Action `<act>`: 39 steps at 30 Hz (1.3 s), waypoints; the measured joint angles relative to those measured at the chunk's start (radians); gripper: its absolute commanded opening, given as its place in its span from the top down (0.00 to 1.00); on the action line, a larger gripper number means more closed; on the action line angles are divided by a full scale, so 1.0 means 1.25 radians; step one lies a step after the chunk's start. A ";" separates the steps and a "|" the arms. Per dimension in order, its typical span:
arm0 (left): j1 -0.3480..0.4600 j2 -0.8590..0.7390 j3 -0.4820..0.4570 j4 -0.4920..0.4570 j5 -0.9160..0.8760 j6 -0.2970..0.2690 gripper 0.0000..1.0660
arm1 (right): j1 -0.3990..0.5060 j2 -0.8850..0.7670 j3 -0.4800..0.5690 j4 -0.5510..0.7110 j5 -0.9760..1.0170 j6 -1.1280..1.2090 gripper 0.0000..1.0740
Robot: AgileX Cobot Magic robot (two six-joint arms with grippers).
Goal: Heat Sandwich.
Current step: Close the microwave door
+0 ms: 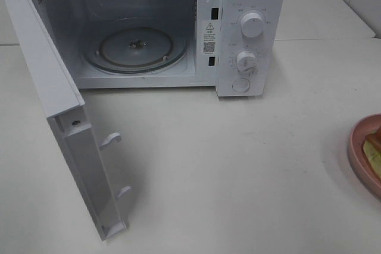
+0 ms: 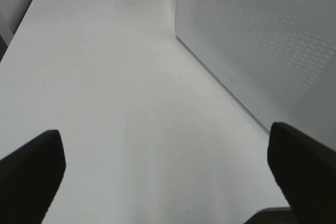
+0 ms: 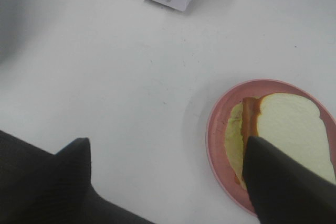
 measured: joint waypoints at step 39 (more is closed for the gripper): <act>0.000 0.000 0.000 0.000 0.000 0.000 0.06 | -0.361 -0.382 0.218 0.054 -0.056 0.005 0.29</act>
